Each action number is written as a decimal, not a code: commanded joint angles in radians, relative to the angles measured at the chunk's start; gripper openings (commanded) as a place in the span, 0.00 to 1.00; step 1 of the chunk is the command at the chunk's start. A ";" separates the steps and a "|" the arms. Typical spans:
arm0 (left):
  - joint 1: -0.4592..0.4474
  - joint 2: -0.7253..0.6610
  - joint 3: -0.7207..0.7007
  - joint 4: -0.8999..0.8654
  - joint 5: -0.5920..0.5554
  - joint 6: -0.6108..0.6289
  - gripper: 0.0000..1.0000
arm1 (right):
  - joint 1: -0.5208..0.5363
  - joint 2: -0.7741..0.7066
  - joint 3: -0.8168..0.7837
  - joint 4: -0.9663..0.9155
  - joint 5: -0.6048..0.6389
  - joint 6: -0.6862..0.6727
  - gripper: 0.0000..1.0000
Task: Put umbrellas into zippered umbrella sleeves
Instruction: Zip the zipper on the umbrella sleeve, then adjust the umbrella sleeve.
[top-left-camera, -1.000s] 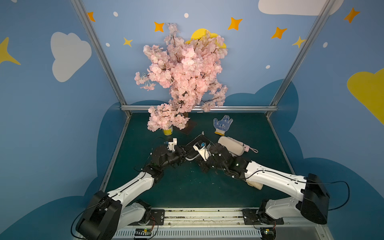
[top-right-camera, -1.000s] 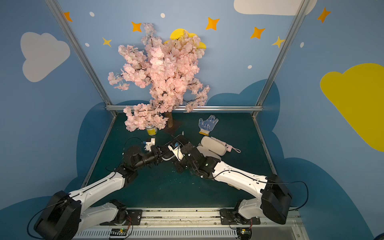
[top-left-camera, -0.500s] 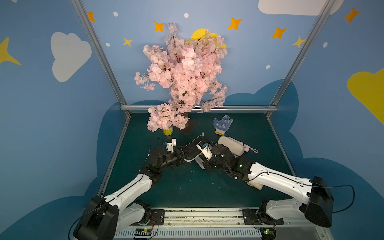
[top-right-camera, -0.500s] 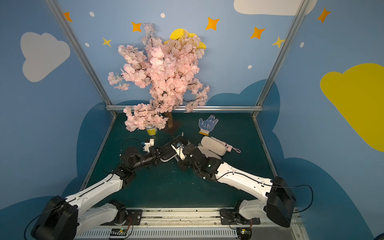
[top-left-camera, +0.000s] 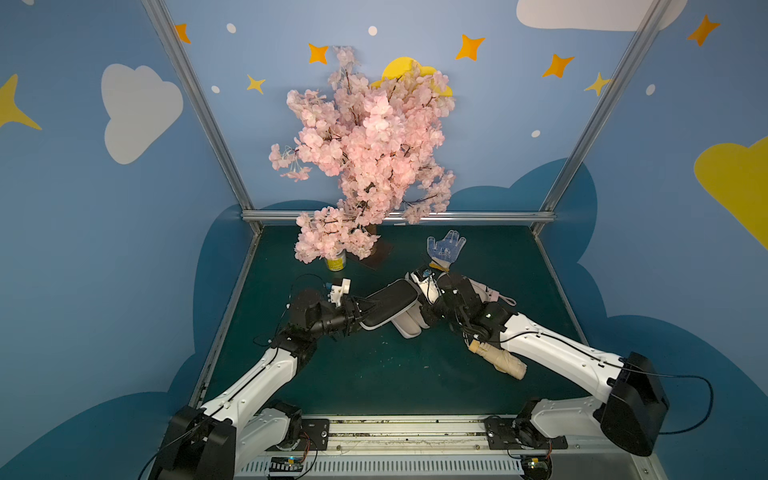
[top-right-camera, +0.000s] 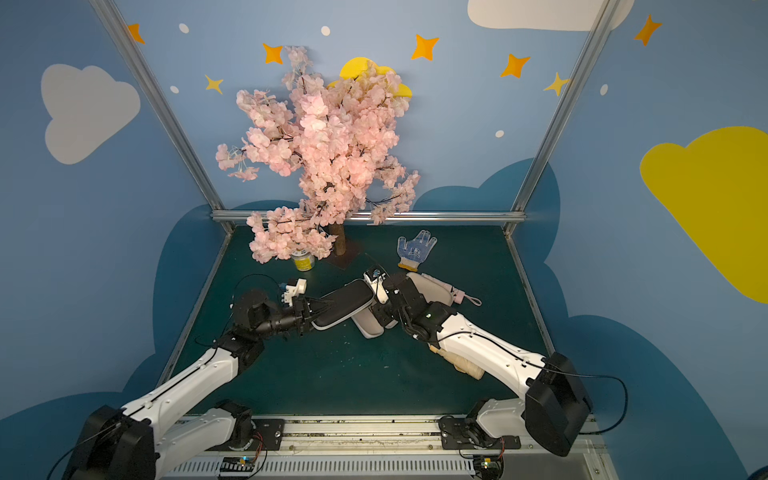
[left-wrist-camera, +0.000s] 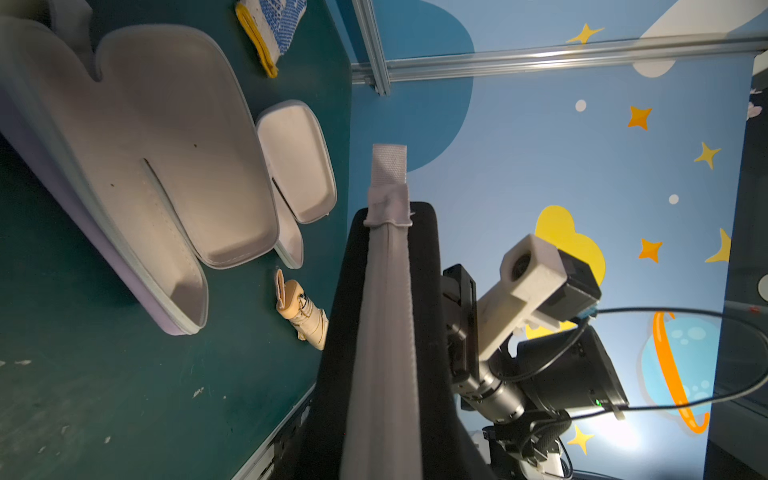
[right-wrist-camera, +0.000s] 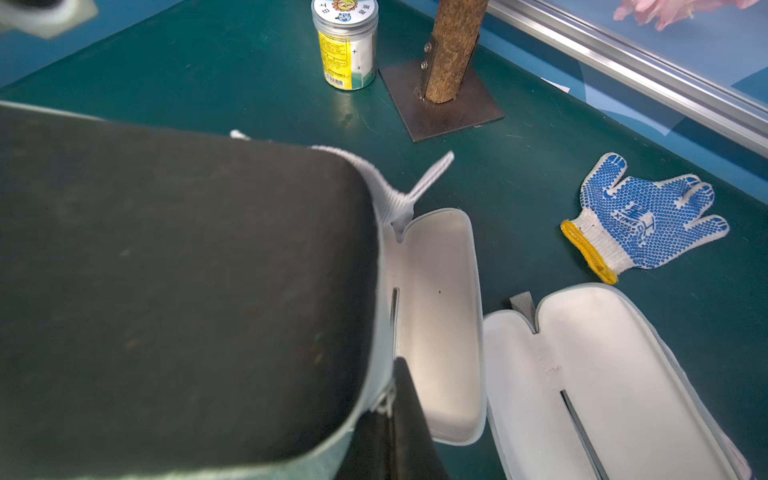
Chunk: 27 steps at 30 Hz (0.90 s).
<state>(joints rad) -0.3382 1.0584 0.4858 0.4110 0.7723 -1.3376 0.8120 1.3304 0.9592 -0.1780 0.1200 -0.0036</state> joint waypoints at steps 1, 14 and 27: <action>0.002 0.006 0.044 -0.070 0.219 0.092 0.16 | -0.075 0.009 0.040 0.053 0.020 -0.041 0.00; 0.064 0.115 0.123 -0.164 0.418 0.259 0.10 | -0.120 0.055 0.115 -0.135 -0.111 -0.142 0.38; 0.088 0.130 0.140 -0.209 0.456 0.361 0.13 | -0.450 -0.116 0.055 -0.245 -0.929 0.515 0.82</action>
<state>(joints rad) -0.2523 1.1885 0.5926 0.1871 1.1725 -1.0283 0.4080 1.2625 1.0714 -0.5091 -0.4686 0.2771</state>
